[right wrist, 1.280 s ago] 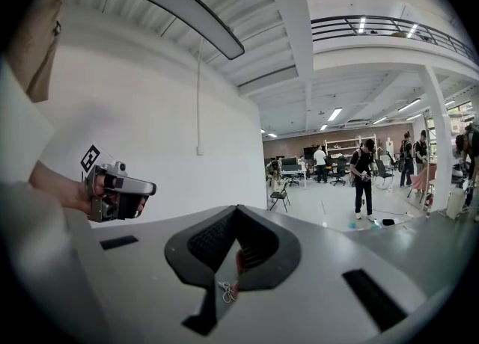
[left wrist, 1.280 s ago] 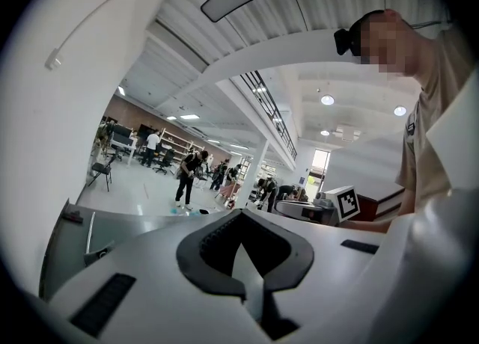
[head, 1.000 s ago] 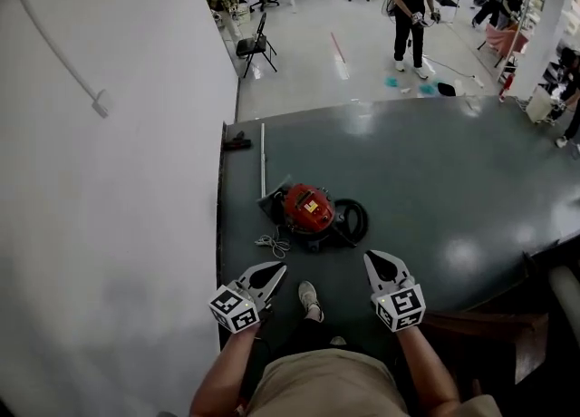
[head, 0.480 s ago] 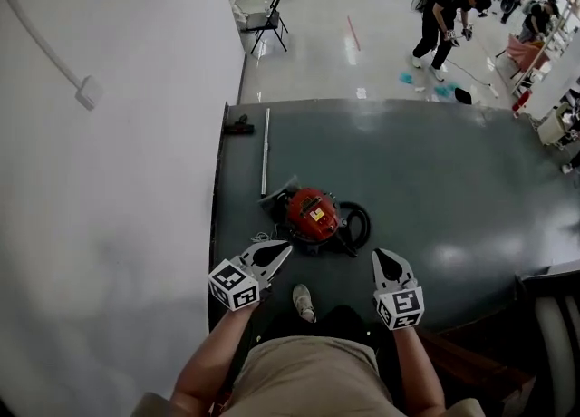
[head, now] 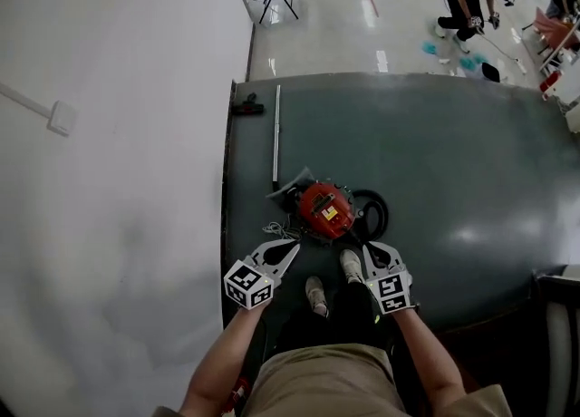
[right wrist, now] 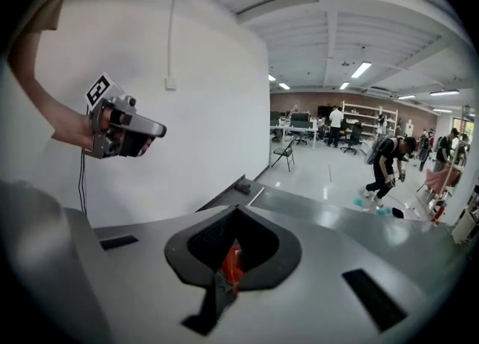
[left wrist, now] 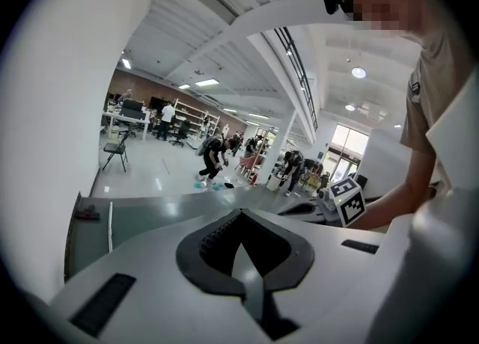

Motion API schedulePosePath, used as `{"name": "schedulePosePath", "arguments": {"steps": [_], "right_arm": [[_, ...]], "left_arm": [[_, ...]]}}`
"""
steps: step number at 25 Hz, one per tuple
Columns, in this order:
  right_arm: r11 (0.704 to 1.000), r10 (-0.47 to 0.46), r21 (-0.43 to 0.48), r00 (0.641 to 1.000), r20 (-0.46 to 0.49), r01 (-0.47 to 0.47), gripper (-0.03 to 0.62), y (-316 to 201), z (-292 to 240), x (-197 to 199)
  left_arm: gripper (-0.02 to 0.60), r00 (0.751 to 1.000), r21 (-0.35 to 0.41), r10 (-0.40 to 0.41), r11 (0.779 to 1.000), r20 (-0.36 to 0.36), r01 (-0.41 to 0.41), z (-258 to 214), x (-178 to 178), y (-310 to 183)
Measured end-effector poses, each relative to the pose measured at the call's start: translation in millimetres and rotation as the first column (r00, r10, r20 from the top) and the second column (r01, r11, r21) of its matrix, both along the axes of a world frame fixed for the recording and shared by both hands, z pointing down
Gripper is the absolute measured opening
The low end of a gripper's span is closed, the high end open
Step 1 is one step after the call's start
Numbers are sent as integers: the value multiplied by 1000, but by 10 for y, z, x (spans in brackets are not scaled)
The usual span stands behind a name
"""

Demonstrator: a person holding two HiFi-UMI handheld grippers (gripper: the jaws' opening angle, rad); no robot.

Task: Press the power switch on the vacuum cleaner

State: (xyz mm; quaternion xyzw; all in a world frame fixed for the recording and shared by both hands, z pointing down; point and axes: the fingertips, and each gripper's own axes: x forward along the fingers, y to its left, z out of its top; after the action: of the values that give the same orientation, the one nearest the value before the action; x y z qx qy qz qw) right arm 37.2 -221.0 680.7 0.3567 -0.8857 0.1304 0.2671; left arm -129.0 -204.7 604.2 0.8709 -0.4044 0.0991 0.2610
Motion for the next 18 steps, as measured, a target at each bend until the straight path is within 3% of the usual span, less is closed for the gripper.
{"name": "schedulePosePath", "arguments": {"steps": [9,13,18], "right_arm": [[975,-165,-177,974,-157,136,9,-611,1910,-317],[954,-190,-271,961,-201,132,9,-754,2709,-425],[925,-196,-365,952,-234,101,9,-832,3496,-544]], "left_arm": [[3,993,-147,-104,983,58,111,1440,82,-748],[5,991,-219,-134,966,29,137,2051,175,-823],[5,989,-312,-134,939,60,146,2801,232,-810]]}}
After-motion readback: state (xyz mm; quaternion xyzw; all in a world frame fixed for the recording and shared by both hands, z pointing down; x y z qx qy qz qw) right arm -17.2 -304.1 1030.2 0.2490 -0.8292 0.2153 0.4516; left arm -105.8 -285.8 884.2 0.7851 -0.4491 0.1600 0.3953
